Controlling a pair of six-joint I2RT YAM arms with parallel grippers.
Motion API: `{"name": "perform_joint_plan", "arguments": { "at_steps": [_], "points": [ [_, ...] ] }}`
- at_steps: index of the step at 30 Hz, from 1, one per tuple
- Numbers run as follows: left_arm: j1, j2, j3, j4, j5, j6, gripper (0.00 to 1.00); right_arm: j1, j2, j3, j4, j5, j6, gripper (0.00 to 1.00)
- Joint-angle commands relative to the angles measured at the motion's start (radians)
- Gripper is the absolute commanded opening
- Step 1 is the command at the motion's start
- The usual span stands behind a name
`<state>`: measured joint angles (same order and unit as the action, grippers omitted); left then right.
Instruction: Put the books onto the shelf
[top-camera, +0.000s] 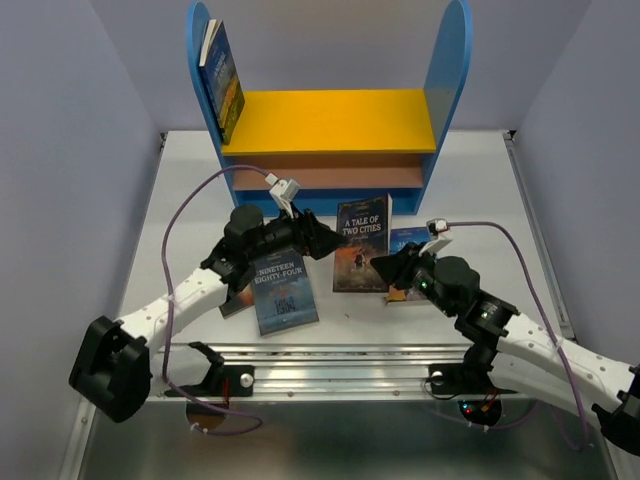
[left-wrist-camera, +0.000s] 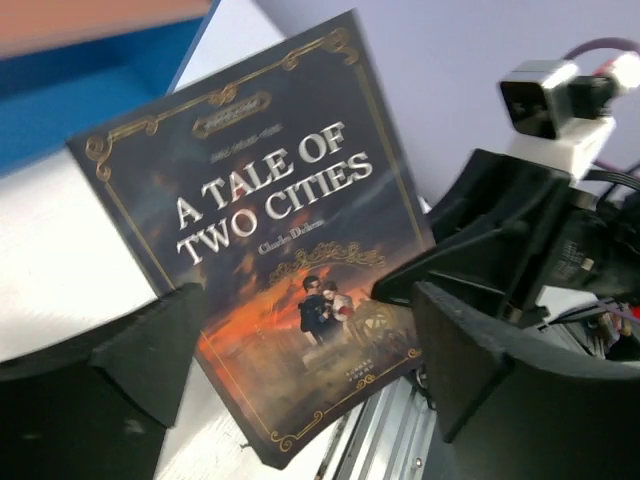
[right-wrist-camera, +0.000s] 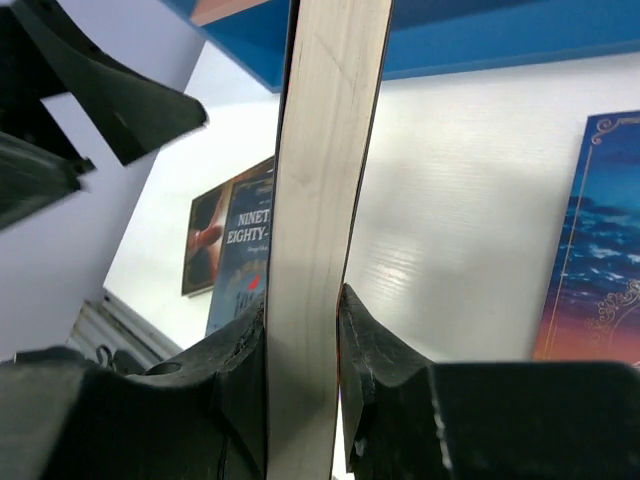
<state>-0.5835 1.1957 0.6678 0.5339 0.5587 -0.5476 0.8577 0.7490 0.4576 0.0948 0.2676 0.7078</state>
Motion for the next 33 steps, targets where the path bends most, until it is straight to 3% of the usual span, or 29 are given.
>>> {"name": "perform_joint_plan", "arguments": {
  "at_steps": [1,9,21,26,33],
  "points": [
    [-0.003,-0.132,0.004,-0.029,0.017,-0.008,0.99,0.003,-0.083,0.119,0.054,-0.097,-0.093,0.01],
    [0.014,-0.337,0.041,-0.262,-0.103,0.058,0.99,0.003,-0.138,0.168,0.123,-0.387,-0.13,0.01],
    [0.027,-0.516,-0.085,-0.261,-0.163,-0.066,0.99,0.003,-0.14,0.187,0.186,-0.303,-0.097,0.01],
    [0.027,-0.57,-0.102,-0.308,-0.233,-0.083,0.99,0.003,-0.125,0.191,0.197,-0.197,-0.074,0.01],
    [0.028,-0.53,-0.204,-0.127,-0.192,-0.173,0.99,0.003,-0.117,0.21,0.24,-0.177,-0.031,0.01]
  ]
}}
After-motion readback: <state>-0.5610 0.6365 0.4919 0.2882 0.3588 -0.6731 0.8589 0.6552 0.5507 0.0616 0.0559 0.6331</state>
